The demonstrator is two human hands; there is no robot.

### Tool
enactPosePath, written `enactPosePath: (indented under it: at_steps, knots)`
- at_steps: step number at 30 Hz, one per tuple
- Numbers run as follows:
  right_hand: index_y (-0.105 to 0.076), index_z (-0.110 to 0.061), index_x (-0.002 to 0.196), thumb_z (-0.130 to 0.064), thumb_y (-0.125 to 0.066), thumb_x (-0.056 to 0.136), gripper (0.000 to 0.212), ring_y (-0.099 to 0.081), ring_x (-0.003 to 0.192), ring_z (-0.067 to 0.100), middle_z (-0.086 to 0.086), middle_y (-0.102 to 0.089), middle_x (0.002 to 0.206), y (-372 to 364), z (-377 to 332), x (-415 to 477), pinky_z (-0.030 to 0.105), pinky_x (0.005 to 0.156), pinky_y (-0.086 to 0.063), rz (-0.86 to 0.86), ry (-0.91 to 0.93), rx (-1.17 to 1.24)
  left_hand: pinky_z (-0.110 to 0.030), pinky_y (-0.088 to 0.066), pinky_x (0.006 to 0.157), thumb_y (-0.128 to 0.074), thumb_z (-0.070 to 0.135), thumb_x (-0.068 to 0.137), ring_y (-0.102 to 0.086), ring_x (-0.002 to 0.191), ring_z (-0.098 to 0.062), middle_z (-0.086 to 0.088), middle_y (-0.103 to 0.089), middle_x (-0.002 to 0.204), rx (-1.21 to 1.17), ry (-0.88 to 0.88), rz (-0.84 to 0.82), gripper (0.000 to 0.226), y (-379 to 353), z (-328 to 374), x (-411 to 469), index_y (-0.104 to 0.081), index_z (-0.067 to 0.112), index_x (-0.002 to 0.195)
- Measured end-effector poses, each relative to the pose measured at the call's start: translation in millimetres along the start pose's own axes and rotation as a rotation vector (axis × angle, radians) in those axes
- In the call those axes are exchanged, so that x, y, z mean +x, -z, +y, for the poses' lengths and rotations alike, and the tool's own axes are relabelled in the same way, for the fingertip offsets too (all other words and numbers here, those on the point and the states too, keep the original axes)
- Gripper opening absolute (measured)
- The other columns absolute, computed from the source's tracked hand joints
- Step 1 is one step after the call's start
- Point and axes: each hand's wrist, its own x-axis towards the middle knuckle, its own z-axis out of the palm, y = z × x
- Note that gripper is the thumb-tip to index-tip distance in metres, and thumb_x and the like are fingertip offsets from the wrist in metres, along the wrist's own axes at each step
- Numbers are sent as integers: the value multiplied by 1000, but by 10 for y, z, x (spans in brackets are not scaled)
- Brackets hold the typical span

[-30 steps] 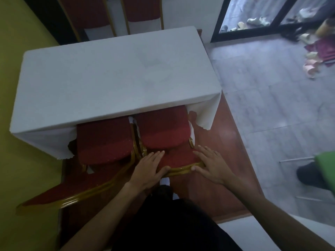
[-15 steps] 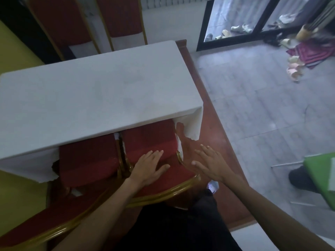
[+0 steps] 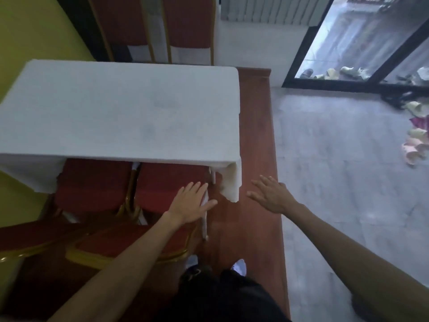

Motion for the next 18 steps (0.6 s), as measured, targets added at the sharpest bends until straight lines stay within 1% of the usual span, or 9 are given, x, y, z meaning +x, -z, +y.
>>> enactPosePath:
  at_steps: [3, 5, 8, 9, 11, 12, 15, 18]
  knots:
    - [-30, -31, 153, -88, -5, 78, 98, -26, 147, 32, 5, -27, 161, 306, 437, 275, 59, 113, -27, 20, -27, -25, -45, -27, 116, 0, 84, 80, -32, 143, -27, -7, -40, 153, 49, -20, 13, 104, 179, 157, 262, -38, 15, 149]
    - [-29, -30, 153, -88, -8, 80, 96, -31, 144, 34, 5, -31, 160, 536, 674, 457, 61, 111, -30, 33, -56, -34, -44, -32, 114, -5, 84, 82, -39, 138, -27, -7, -47, 148, 65, -39, 18, 102, 316, 222, 463, -44, 14, 145]
    - [-28, -28, 153, -87, -13, 82, 94, -33, 143, 35, 6, -33, 159, 915, 919, 752, 62, 110, -29, 59, -61, -51, -43, -39, 107, -11, 87, 81, -50, 127, -26, -6, -56, 139, 37, -32, 57, 99, 539, 293, 832, -52, 17, 138]
    - [-28, -28, 153, -88, -13, 81, 94, -33, 143, 35, 6, -34, 159, 1045, 971, 859, 63, 109, -29, 66, -47, -52, -43, -39, 107, -16, 85, 83, -49, 127, -26, -6, -54, 140, 45, -10, 52, 95, 628, 312, 964, -49, 16, 140]
    - [-27, -30, 153, -89, -13, 81, 94, -34, 142, 36, 7, -35, 158, 1297, 1043, 1095, 63, 109, -30, 86, -16, -52, -45, -36, 109, -29, 75, 91, -44, 132, -27, -6, -48, 147, 74, 30, 44, 81, 807, 331, 1266, -42, 16, 145]
    - [-27, -30, 153, -88, -14, 83, 92, -35, 142, 36, 6, -35, 158, 1411, 1073, 1227, 63, 109, -30, 103, -3, -55, -44, -34, 110, -33, 71, 94, -42, 134, -27, -6, -46, 149, 86, 40, 53, 76, 896, 342, 1431, -40, 16, 147]
    - [-27, -29, 154, -86, -17, 86, 89, -35, 142, 37, 6, -35, 158, 1750, 1091, 1599, 61, 109, -29, 124, 26, -60, -45, -32, 111, -32, 69, 95, -38, 137, -27, -4, -41, 153, 109, 55, 62, 75, 1177, 384, 1897, -35, 18, 150]
    - [-29, -28, 152, -94, -7, 75, 104, -37, 141, 36, 7, -36, 157, 2008, 1143, 2029, 62, 109, -30, 123, 59, -38, -45, -33, 112, -31, 72, 94, -36, 139, -25, -3, -40, 153, 98, 68, 73, 77, 1416, 388, 2342, -32, 19, 151]
